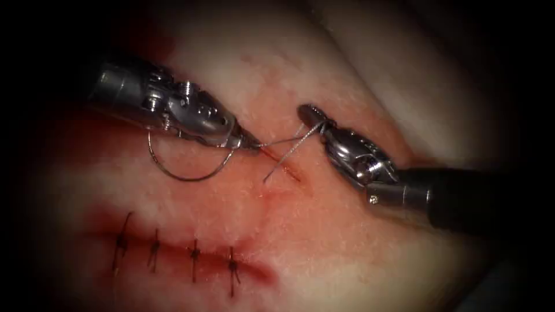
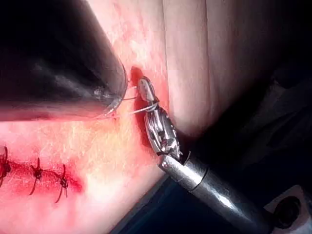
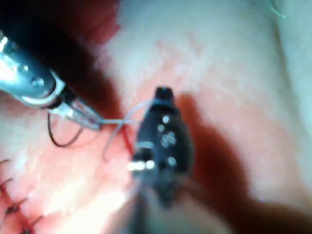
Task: Wound Closure
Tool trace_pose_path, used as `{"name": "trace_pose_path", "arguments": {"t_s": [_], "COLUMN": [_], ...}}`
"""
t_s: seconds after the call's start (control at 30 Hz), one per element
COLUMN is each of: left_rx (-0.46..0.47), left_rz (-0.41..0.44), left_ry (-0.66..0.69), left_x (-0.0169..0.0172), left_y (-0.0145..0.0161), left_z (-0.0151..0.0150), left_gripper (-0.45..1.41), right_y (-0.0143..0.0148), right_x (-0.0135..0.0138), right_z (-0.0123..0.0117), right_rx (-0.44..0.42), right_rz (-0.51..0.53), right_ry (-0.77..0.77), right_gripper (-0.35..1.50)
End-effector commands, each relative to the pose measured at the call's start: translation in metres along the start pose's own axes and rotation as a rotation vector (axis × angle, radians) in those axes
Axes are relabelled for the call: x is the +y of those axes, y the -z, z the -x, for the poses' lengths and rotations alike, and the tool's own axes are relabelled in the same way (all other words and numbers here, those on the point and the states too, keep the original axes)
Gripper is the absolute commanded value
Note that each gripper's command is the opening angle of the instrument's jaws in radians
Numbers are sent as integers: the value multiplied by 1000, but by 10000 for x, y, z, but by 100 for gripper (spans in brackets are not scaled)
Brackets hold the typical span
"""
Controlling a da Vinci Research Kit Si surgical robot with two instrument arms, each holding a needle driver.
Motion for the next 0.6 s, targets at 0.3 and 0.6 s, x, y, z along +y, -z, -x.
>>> {"name": "trace_pose_path", "arguments": {"t_s": [0.3, 0.6], "left_rx": [-50, -90], "left_rz": [-11, -16], "left_ry": [69, 102], "left_x": [-80, -154], "left_y": [-14, -41], "left_z": [19, 6], "left_gripper": [-35, -35], "right_y": [13, 17], "right_x": [-33, -49], "right_z": [9, 34], "right_rx": [23, 16], "right_rz": [-5, 15], "right_ry": [158, 220], "right_gripper": [-35, -35]}}
